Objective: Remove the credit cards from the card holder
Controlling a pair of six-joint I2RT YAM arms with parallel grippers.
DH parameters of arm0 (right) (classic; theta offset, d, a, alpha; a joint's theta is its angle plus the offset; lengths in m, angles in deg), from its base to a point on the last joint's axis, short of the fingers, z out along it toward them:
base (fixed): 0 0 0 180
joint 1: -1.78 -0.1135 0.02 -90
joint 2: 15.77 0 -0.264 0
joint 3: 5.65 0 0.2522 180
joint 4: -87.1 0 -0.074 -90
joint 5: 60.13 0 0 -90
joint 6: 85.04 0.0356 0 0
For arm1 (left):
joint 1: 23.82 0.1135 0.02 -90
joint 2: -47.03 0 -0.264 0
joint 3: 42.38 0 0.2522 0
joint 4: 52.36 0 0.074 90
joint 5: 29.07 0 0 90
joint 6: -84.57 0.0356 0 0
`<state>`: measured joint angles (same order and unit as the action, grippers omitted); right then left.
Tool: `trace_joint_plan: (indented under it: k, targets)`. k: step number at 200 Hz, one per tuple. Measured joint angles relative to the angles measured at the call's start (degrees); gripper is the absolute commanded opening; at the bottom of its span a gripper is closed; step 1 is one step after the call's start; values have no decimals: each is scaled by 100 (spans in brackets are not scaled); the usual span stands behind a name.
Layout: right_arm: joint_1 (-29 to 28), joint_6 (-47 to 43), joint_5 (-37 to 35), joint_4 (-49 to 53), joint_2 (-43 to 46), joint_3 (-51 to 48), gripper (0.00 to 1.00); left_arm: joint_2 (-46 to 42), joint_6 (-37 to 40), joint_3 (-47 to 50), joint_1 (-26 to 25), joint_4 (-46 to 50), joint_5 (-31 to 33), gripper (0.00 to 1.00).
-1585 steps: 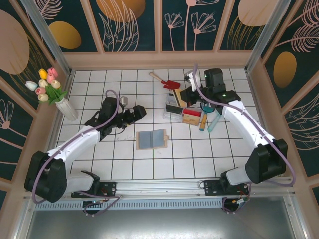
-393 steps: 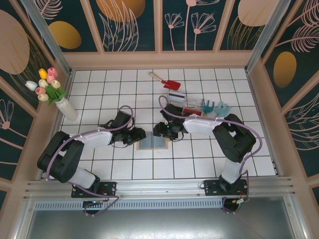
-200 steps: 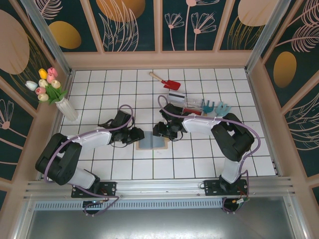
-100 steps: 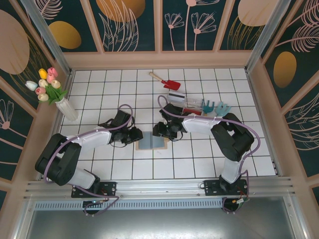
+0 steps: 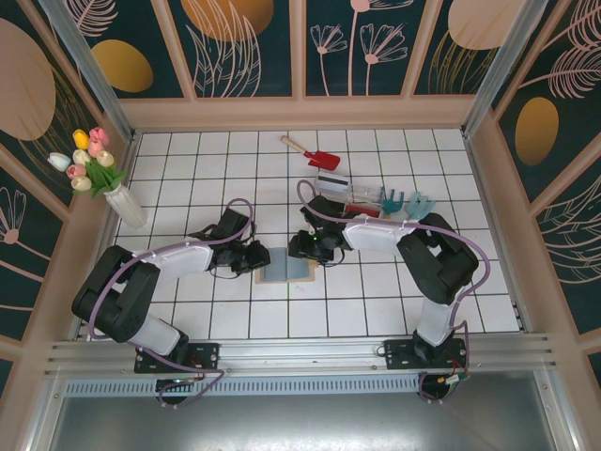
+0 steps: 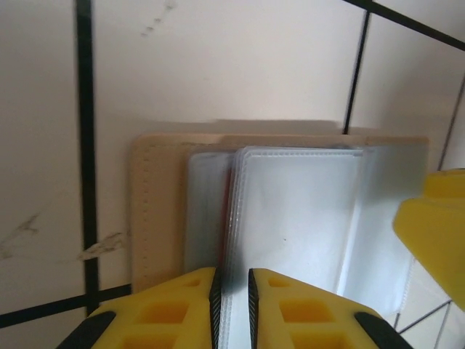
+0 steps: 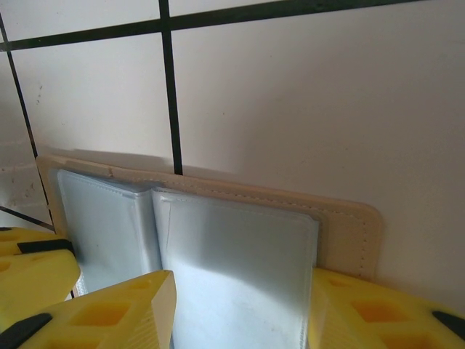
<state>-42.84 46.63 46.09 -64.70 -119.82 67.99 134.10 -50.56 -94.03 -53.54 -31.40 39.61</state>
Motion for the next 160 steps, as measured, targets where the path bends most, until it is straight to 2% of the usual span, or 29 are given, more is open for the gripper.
trace_joint_plan:
  k: [86,130,160]
  targets:
    - [0,-2,2,0,0,0,50,0,-188,7,-129,-708,-833,28]
    - [-4,44,-20,-2,61,-15,51,0,-409,7,-297,-1047,-968,29]
    - [7,133,-326,63,372,-179,56,11,-632,7,-389,-1272,-970,30]
